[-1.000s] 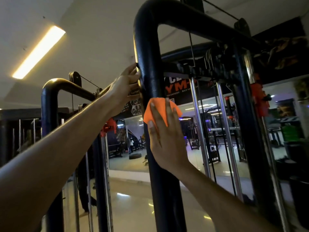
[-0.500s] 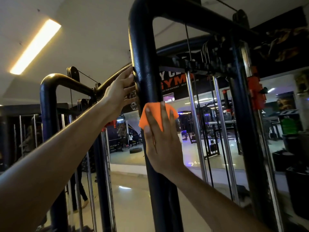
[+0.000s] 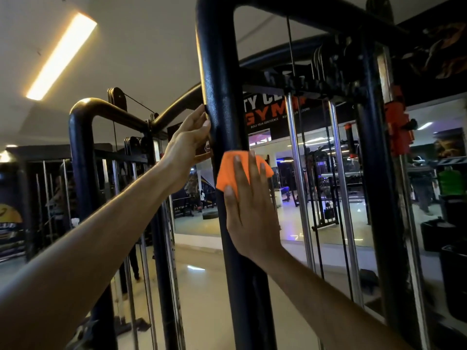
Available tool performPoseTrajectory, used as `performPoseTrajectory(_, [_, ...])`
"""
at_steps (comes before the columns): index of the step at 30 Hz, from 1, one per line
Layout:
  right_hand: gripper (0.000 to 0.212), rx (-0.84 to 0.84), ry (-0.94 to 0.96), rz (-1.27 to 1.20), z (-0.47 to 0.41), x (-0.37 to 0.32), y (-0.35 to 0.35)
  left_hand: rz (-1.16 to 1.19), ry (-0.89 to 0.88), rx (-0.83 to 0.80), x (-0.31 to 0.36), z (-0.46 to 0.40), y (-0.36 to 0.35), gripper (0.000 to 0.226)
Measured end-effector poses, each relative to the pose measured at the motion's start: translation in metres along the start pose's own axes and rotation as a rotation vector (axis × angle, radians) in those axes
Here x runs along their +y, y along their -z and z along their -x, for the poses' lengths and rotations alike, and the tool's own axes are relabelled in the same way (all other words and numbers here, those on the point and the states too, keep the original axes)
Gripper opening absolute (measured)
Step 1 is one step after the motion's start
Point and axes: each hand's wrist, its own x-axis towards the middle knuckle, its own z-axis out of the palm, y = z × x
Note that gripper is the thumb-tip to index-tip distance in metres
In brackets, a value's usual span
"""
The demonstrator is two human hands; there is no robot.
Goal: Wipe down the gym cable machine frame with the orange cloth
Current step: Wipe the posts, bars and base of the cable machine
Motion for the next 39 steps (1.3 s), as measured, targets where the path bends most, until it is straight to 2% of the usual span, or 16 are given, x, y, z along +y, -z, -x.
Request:
performPoseTrajectory(4, [0.061,0.004,-0.118,-0.074,-0.024,-0.010,0.002,0.009,0.021,0.006,0.001,0.006,-0.001,0.052])
performPoseTrajectory(8, [0.061,0.010,-0.081,-0.049,-0.084,-0.014,0.002,0.020,0.059,0.024,0.005,0.004,0.000,0.048])
performPoseTrajectory(12, [0.061,0.007,-0.006,0.067,-0.033,-0.008,-0.001,0.023,0.050,0.001,0.000,0.008,0.001,0.050])
performPoseTrajectory(16, [0.060,-0.052,-0.034,0.042,0.052,0.001,-0.002,-0.016,0.023,-0.050,-0.008,0.019,0.001,0.060])
performPoseTrajectory(21, [0.059,0.003,-0.074,-0.001,-0.013,-0.009,-0.001,-0.047,0.002,-0.049,-0.013,0.028,-0.002,0.056])
performPoseTrajectory(24, [0.059,0.039,-0.032,0.050,-0.030,-0.008,-0.005,-0.046,0.012,-0.030,-0.018,0.026,0.000,0.063])
performPoseTrajectory(31, [0.062,-0.063,-0.118,0.025,0.129,0.005,-0.013,0.006,0.054,-0.103,-0.039,0.038,0.006,0.068])
performPoseTrajectory(37, [0.059,-0.006,-0.111,0.041,0.040,-0.007,-0.009,0.012,0.081,-0.105,-0.053,0.051,0.003,0.067])
performPoseTrajectory(39, [0.059,0.004,-0.097,0.064,0.042,-0.007,-0.010,0.024,0.081,-0.098,-0.057,0.052,0.002,0.067])
